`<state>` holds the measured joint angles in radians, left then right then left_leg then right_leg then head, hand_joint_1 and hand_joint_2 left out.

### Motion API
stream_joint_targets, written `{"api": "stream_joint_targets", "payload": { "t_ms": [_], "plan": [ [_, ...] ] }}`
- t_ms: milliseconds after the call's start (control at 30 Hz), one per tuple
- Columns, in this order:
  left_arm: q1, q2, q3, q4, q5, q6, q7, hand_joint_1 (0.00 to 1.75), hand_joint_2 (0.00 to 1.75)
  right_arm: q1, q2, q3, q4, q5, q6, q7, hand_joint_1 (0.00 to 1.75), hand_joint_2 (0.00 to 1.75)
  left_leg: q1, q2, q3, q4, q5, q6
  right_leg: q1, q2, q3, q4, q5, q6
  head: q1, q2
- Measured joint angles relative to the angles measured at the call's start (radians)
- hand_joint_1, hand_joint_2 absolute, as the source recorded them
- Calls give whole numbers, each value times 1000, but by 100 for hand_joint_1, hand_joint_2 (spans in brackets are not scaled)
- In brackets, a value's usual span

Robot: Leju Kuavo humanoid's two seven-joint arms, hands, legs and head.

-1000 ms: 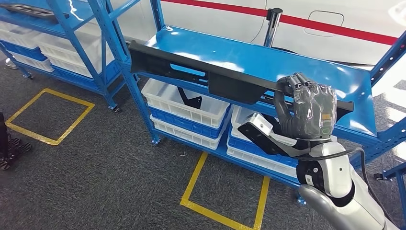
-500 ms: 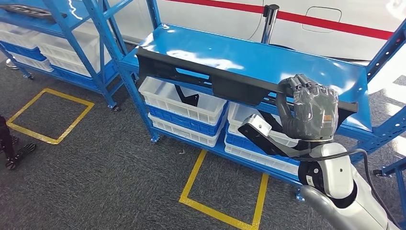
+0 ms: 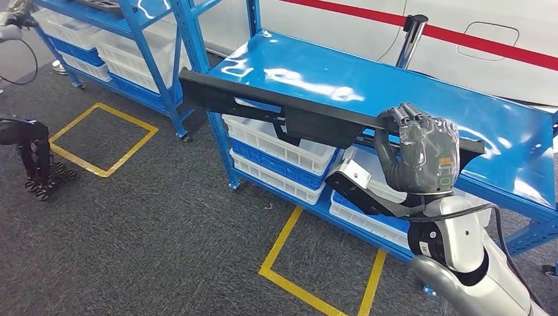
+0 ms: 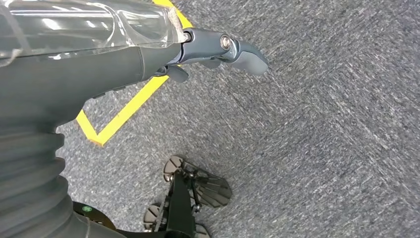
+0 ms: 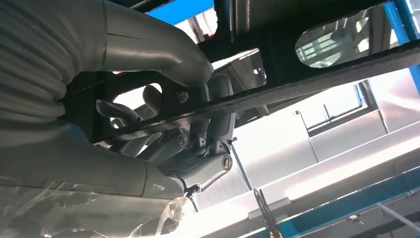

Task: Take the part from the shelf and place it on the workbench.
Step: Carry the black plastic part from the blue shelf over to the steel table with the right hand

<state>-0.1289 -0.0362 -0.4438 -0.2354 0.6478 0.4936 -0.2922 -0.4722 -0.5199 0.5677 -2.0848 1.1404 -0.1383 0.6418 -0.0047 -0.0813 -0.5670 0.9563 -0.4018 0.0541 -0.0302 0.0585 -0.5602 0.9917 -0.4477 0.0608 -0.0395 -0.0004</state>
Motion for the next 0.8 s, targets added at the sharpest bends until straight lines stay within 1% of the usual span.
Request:
{"api": "stream_joint_targets", "payload": {
  "t_ms": [33, 100, 133, 167, 200, 233, 267, 300, 333, 367, 400, 433, 467, 500, 533, 567, 600, 633, 667, 700, 733, 767, 800],
  "plan": [
    [-1, 0, -1, 0, 0, 0, 0, 0, 175, 0, 0, 0, 0, -1, 1, -1, 175, 175, 0, -9, -8, 3, 1, -6, 0, 9, 5, -17, 0, -3, 0, 0],
    [1, 1, -2, 0, 0, 0, 0, 0, 175, -2, 0, 2, 0, -2, 4, -2, 175, 175, 4, -25, -20, 5, 6, -19, 2, -10, 1, -19, 2, -13, -1, 0],
    [3, 2, -3, 0, 1, 0, 0, 0, 175, -3, 0, 3, -1, -4, 5, -3, 175, 175, 4, -18, -26, 14, 0, -24, 2, -21, 1, -20, 4, -19, -1, 0],
    [5, 3, -3, 0, 2, 0, 1, 0, 175, -5, 0, 4, -1, -5, 6, -4, 175, 175, 5, -1, -40, 41, -16, -30, 1, -34, 1, -22, 6, -25, -3, 0],
    [5, 4, -3, 0, 3, 1, 1, 0, 175, -7, 0, 6, -1, -7, 8, -4, 175, 175, 5, 22, -63, 89, -43, -36, 0, -46, 2, -23, 6, -30, -4, 0],
    [6, 3, -4, 0, 4, 0, 1, 0, 175, -7, 0, 6, -1, -8, 11, -4, 175, 175, 6, 46, -94, 157, -76, -42, 1, -57, 2, -23, 6, -33, -5, 0],
    [5, 3, -4, 0, 4, 0, 1, 0, 175, -8, 0, 7, -1, -10, 14, -5, 175, 175, 9, 60, -128, 231, -107, -47, 3, -69, 2, -23, 5, -35, -6, 0],
    [6, 3, -4, 0, 5, 0, 1, 0, 175, -8, 0, 9, -1, -10, 17, -6, 175, 175, 11, 66, -156, 289, -126, -50, 3, -80, 2, -23, 5, -35, -6, 0],
    [7, 3, -4, 0, 5, 0, 1, 0, 175, -8, 0, 12, -1, -12, 20, -7, 175, 175, 12, 70, -167, 313, -128, -52, 4, -91, 2, -23, 4, -36, -6, 0],
    [8, 3, -5, 0, 5, 0, 1, 0, 175, -9, 0, 14, -1, -14, 21, -8, 175, 175, 13, 74, -158, 296, -113, -51, 4, -100, 3, -23, 4, -35, -6, 0],
    [8, 3, -5, 0, 5, 0, 1, 0, 175, -10, 0, 17, -1, -16, 23, -10, 175, 175, 12, 81, -128, 238, -83, -49, 4, -111, 4, -23, 3, -35, -6, 0],
    [7, 4, -5, 0, 5, 0, 1, 0, 175, -12, 0, 19, -2, -18, 24, -12, 175, 175, 10, 98, -86, 157, -50, -44, 5, -120, 5, -23, 3, -33, -6, 0],
    [5, 4, -6, 0, 5, 0, 1, 0, 175, -14, 0, 21, -2, -20, 25, -13, 175, 175, 5, 117, -49, 85, -25, -38, 8, -130, 6, -23, 1, -30, -6, 0],
    [3, 4, -6, 0, 5, 0, 1, 0, 175, -16, -1, 21, -2, -23, 27, -15, 175, 175, 0, 130, -24, 33, -9, -31, 10, -139, 8, -23, -1, -27, -5, 0],
    [2, 4, -7, 0, 5, 0, 0, 0, 175, -18, -1, 22, -2, -27, 30, -16, 175, 175, -5, 137, -15, 8, -4, -26, 12, -148, 9, -23, -2, -23, -5, 0],
    [2, 5, -7, 0, 6, 0, 0, 0, 175, -20, -1, 23, -2, -30, 32, -18, 175, 175, -9, 130, -17, 3, -4, -22, 14, -157, 10, -26, -2, -18, -4, 0],
    [2, 5, -8, 0, 6, 0, 0, 0, 175, -21, -2, 24, -2, -35, 35, -19, 175, 175, -8, 118, -18, 0, -1, -16, 14, -165, 12, -28, -2, -13, -4, 0],
    [4, 5, -8, 0, 7, 0, 0, 0, 175, -22, -2, 26, -2, -39, 37, -20, 175, 175, -7, 107, -16, -5, 4, -11, 12, -160, 13, -26, -7, -8, -4, 0],
    [5, 6, -8, 0, 8, 0, 0, 0, 175, -23, -2, 26, -3, -42, 39, -21, 175, 175, -4, 97, -13, -10, 8, -5, 11, -144, 7, -9, -22, -5, -3, 0],
    [5, 7, -9, 0, 10, 0, 0, 0, 175, -24, -2, 27, -3, -46, 39, -22, 175, 175, -1, 87, -10, -15, 13, 1, 9, -120, -9, 30, -48, -3, -2, 0],
    [5, 7, -9, 0, 11, 0, 0, 0, 175, -24, -3, 28, -3, -48, 40, -22, 175, 175, 1, 76, -9, -17, 15, 4, 8, -92, -36, 93, -83, -3, -2, 0],
    [5, 8, -10, 0, 11, -1, 0, 0, 175, -24, -3, 29, -3, -51, 41, -22, 175, 175, 1, 64, -9, -17, 16, 7, 8, -75, -72, 170, -119, -3, -1, 0],
    [4, 8, -10, 0, 12, -1, 0, 0, 175, -22, -3, 31, -3, -53, 42, -23, 175, 175, 1, 51, -9, -16, 16, 8, 9, -66, -105, 238, -143, -3, 0, 0]
  ]
}}
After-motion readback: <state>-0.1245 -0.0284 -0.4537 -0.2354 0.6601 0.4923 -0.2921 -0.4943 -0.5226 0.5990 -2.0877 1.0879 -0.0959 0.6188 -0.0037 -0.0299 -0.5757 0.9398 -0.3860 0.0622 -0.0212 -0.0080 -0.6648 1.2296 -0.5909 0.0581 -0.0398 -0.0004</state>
